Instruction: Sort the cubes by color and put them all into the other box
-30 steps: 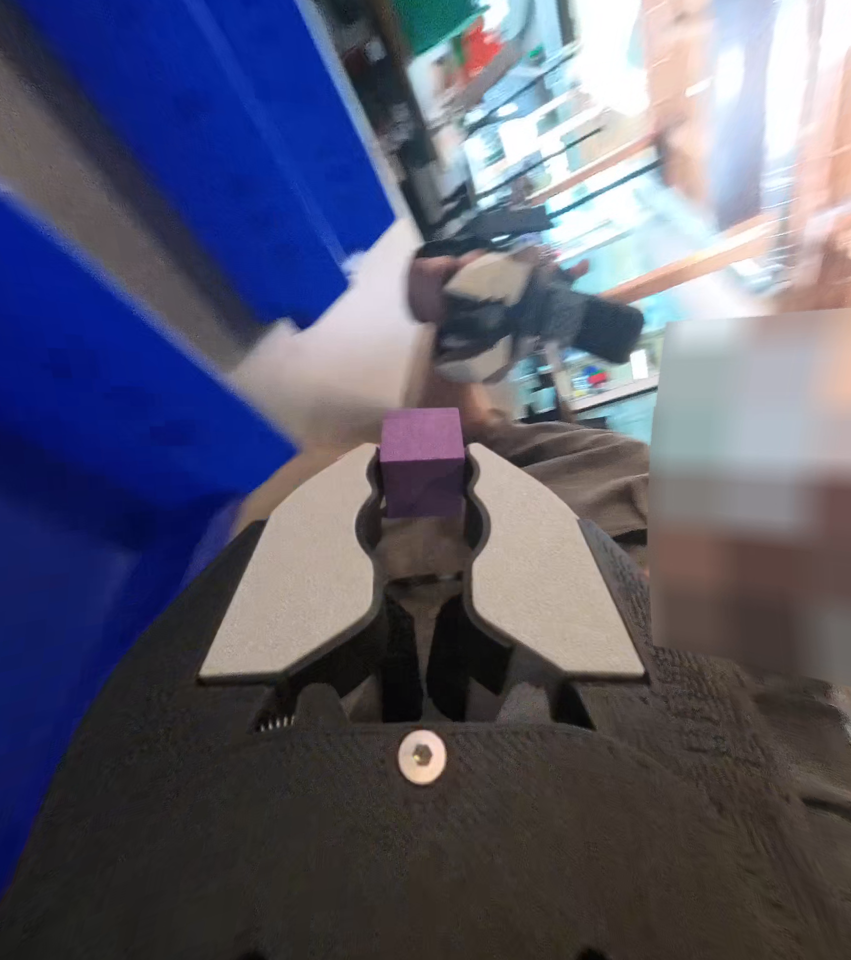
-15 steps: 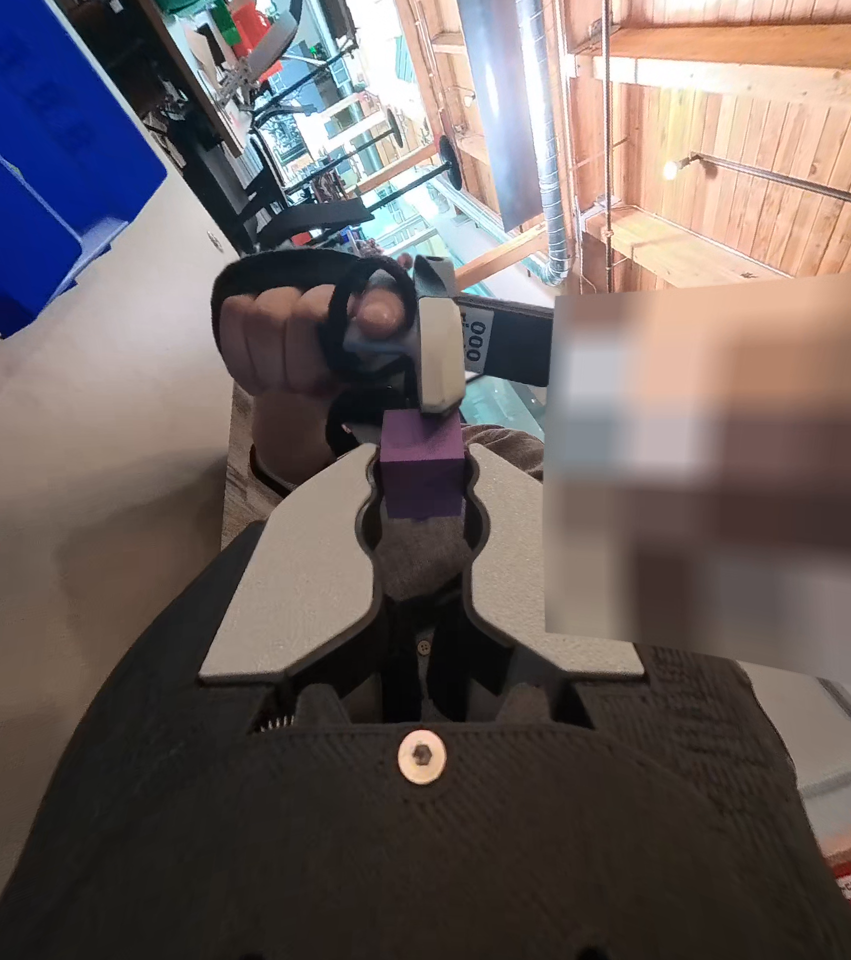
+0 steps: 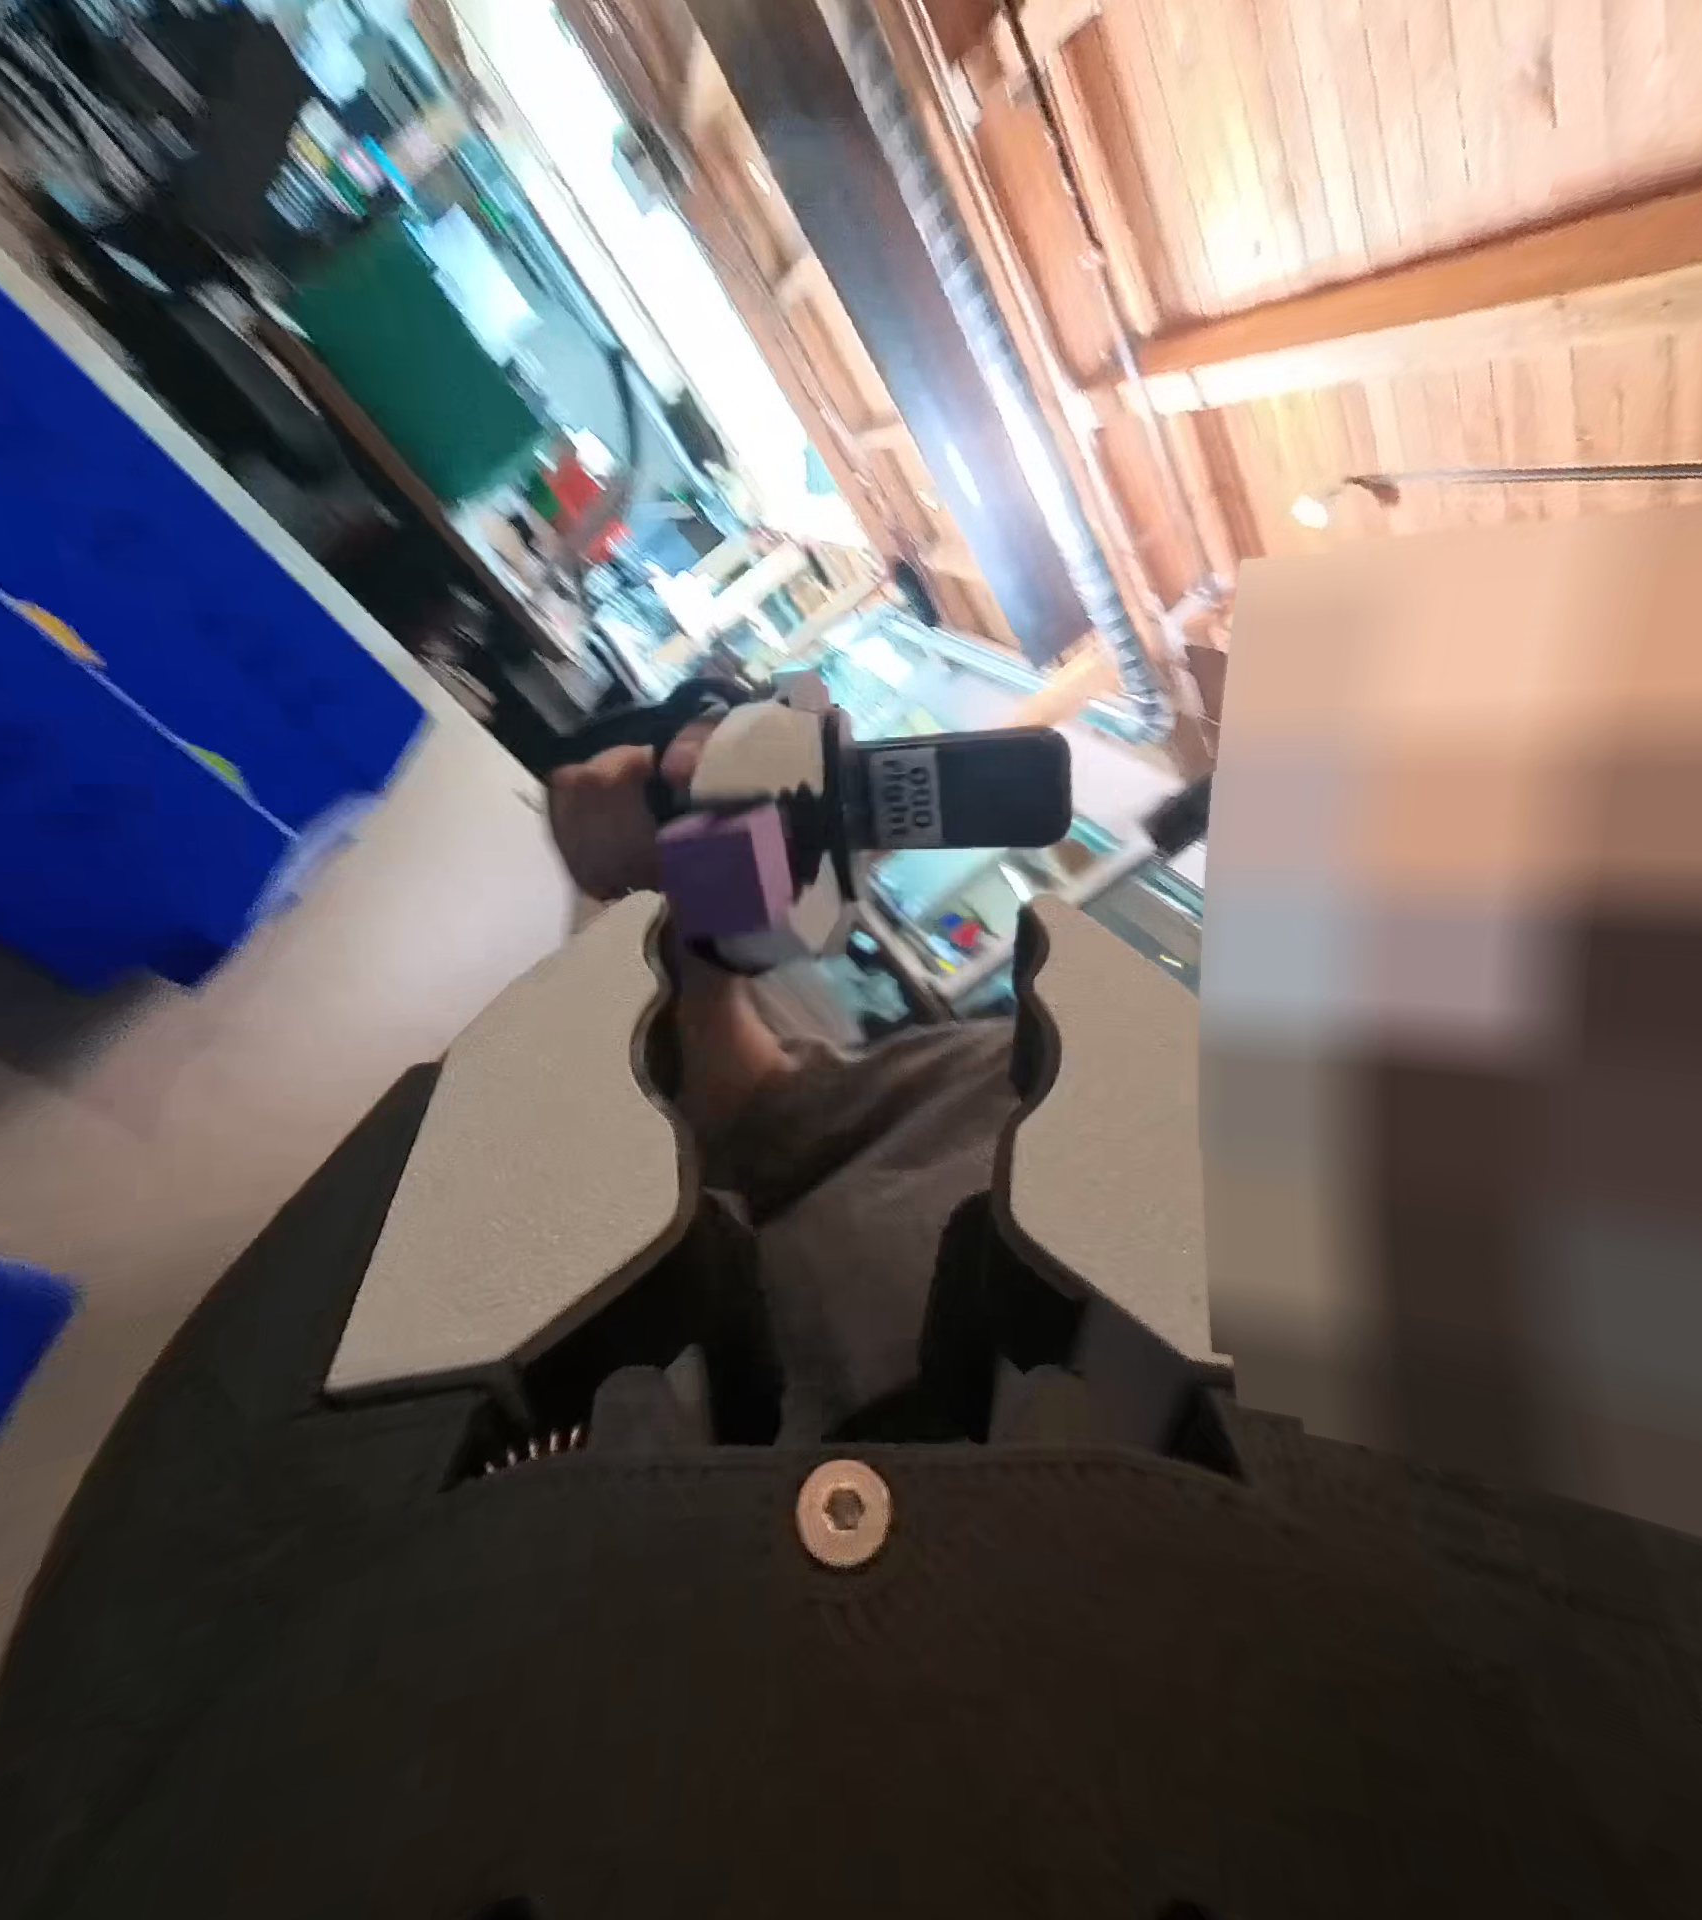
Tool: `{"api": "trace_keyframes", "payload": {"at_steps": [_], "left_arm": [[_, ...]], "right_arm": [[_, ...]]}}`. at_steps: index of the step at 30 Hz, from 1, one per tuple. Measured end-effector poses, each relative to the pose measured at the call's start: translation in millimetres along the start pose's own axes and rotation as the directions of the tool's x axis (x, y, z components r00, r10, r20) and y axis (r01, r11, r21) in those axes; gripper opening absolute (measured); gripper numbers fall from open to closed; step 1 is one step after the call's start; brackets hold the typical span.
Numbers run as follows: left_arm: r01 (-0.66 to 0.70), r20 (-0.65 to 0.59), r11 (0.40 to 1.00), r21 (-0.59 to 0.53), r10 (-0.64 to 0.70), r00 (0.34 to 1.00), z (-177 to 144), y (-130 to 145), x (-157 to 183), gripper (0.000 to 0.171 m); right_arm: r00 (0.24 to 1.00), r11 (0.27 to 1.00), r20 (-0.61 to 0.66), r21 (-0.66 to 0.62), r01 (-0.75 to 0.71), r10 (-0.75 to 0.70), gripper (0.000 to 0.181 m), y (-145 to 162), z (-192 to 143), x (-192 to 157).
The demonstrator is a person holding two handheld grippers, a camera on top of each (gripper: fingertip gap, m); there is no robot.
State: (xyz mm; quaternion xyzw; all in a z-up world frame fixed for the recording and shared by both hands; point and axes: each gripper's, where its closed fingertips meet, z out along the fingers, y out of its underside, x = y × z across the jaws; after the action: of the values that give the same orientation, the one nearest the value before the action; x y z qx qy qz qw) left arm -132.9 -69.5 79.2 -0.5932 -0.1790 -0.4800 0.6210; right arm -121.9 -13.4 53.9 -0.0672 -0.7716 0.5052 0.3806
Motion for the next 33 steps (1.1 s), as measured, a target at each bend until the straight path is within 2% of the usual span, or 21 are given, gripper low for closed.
{"api": "trace_keyframes", "payload": {"at_steps": [1, 4, 7, 10, 14, 17, 20, 24, 29, 33], "left_arm": [[-0.046, 0.06, 0.999, 0.029, 0.044, 0.997, -7, -5, -2, 0.061], [-0.129, 0.182, 0.989, 0.073, 0.114, 0.977, -30, -13, -5, 0.061], [-0.143, 0.187, 0.986, 0.089, 0.124, 0.974, -44, -19, 2, 0.06], [-0.187, 0.218, 0.977, 0.102, 0.162, 0.962, -52, -22, 9, 0.059], [-0.206, 0.213, 0.976, 0.078, 0.185, 0.959, -54, -18, 18, 0.058], [-0.219, 0.22, 0.973, 0.079, 0.197, 0.955, -60, -19, 22, 0.056], [-0.235, 0.257, 0.967, 0.097, 0.203, 0.945, -73, -22, 23, 0.056], [-0.272, 0.451, 0.956, 0.109, 0.197, 0.87, -107, -31, 6, 0.056], [-0.276, 0.644, 0.959, 0.06, 0.174, 0.745, -134, -31, -19, 0.057], [-0.272, 0.68, 0.962, 0.008, 0.194, 0.708, -130, -27, -25, 0.057]], "right_arm": [[0.999, 0.998, -0.035, -0.054, -0.034, 0.032, 0.029, 13, -14, 19], [0.986, 0.961, -0.078, -0.223, -0.164, 0.151, 0.029, 58, -51, 67], [0.976, 0.867, -0.033, -0.454, -0.206, 0.215, 0.029, 116, -69, 91], [0.95, 0.781, 0.052, -0.584, -0.222, 0.309, 0.029, 160, -67, 97], [0.894, 0.658, 0.102, -0.714, -0.24, 0.437, 0.029, 217, -52, 98], [0.866, 0.571, 0.137, -0.798, -0.19, 0.48, 0.029, 253, -39, 93], [0.848, 0.539, 0.18, -0.83, -0.141, 0.498, 0.029, 272, -32, 87], [0.843, 0.536, 0.223, -0.84, -0.088, 0.489, 0.029, 290, -28, 80], [0.863, 0.43, 0.269, -0.9, 0.068, 0.428, 0.029, 314, -36, 75], [0.877, 0.35, 0.28, -0.926, 0.139, 0.392, 0.03, 317, -41, 78]]}}
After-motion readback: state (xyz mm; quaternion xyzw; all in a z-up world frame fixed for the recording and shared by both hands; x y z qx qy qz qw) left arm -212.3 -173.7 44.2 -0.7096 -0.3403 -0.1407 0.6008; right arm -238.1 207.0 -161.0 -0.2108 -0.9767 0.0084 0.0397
